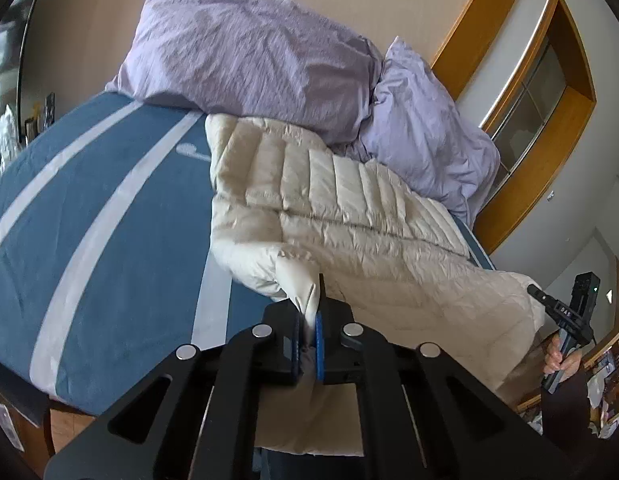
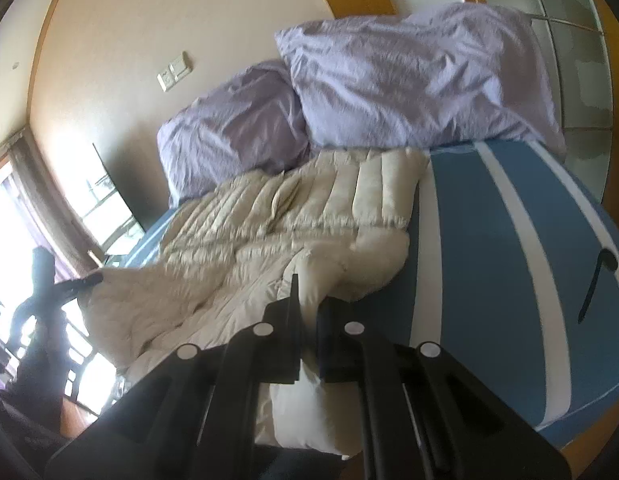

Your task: Fold large clothes

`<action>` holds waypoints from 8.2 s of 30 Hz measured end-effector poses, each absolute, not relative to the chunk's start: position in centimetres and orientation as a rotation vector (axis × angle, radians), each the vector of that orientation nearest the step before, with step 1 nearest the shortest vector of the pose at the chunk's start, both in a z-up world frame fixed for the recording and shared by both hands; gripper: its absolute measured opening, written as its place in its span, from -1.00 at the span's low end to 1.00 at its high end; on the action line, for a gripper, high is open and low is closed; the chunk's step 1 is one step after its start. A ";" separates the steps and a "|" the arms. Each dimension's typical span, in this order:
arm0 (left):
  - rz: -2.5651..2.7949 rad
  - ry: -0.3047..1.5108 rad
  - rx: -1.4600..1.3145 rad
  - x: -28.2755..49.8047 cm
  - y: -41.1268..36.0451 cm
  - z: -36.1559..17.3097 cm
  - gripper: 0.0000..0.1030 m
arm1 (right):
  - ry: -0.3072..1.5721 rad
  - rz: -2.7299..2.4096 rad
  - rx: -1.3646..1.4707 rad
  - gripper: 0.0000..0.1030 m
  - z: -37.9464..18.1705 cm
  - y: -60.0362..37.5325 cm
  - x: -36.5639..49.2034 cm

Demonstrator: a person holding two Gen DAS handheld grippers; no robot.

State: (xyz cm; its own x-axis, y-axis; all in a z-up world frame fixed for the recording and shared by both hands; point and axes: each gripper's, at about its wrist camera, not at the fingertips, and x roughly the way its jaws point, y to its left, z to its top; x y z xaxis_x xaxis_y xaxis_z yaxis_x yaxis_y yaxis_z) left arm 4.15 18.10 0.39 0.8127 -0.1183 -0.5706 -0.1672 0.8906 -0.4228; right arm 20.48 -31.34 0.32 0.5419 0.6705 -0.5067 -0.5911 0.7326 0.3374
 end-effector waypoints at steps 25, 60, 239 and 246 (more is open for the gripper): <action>0.191 0.688 -0.589 23.1 26.1 4.3 -0.93 | 0.809 0.531 0.405 -0.90 1.7 -24.1 42.0; 0.221 0.824 -0.535 21.9 23.8 0.3 0.35 | 0.839 0.639 0.253 0.14 -0.9 -20.9 37.2; 0.609 0.917 -0.296 30.4 24.3 -6.5 0.79 | 0.896 0.287 -0.096 0.92 -8.2 -12.8 43.7; 0.571 0.846 -0.347 24.4 25.5 -3.5 0.79 | 0.865 0.301 0.117 0.95 -5.0 -20.1 41.2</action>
